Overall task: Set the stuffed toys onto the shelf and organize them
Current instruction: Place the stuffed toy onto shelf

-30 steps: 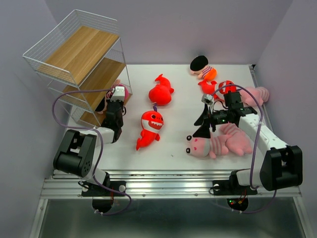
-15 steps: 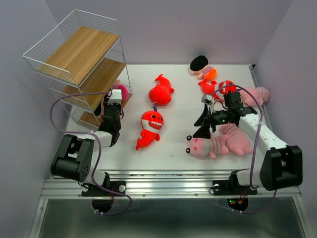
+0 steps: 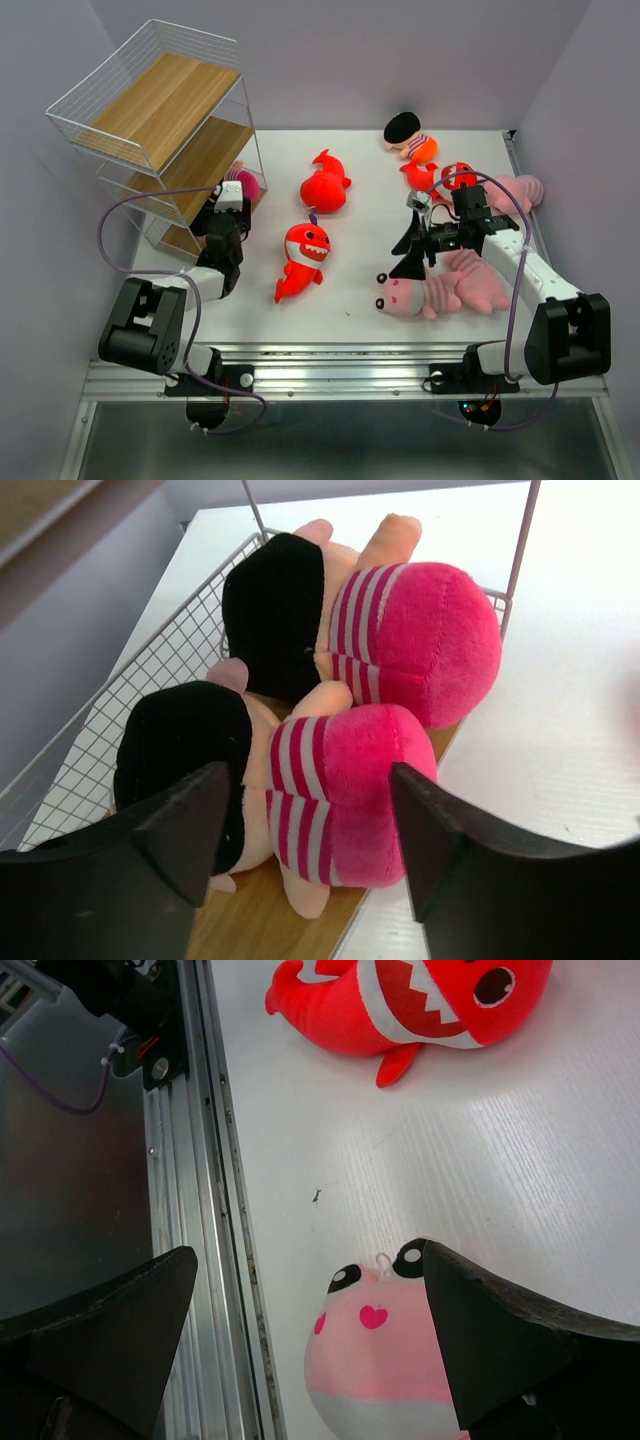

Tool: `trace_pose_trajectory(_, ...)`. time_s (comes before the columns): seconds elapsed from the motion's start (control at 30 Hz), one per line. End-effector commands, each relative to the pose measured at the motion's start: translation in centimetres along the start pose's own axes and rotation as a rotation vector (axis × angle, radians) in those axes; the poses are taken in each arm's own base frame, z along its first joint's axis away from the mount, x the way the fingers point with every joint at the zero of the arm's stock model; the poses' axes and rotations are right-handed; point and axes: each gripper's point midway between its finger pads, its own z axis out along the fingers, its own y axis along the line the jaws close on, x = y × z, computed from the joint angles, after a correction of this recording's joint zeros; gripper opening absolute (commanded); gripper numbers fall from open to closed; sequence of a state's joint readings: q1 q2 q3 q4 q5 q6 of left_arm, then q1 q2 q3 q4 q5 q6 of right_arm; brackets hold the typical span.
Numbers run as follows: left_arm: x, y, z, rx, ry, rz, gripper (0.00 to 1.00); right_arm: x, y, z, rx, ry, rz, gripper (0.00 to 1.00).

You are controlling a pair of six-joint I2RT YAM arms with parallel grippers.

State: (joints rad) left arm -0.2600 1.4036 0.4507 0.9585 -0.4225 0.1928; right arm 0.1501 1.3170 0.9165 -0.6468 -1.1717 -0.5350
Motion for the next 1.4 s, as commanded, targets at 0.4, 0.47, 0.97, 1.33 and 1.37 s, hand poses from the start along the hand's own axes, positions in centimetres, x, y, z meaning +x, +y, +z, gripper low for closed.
trace_pose_trajectory(0.4, -5.4, -0.3, -2.4, 0.094, -0.107, -0.169, 0.95, -1.1, 0.7, -0.3, -0.026, -0.027, -0.052, 1.0)
trace_pose_trajectory(0.47, -6.0, -0.4, -3.1, 0.113, -0.108, -0.176, 0.95, -1.2, 0.8, -0.4, -0.03, -0.029, -0.06, 1.0)
trace_pose_trajectory(0.97, -15.1, -6.5, -10.4, 0.386, -0.112, -0.24, 0.95, -1.4, 1.3, -0.6, -0.029, -0.029, -0.089, 1.0)
trace_pose_trajectory(1.33, -18.8, -5.6, -12.8, 0.422, -0.104, -0.366, 0.95, -1.3, 1.4, -0.7, -0.021, -0.025, -0.098, 1.0)
trace_pose_trajectory(1.37, -19.1, -5.5, -13.3, 0.432, -0.1, -0.392, 0.94, -1.2, 1.3, -0.7, -0.019, -0.023, -0.098, 1.0)
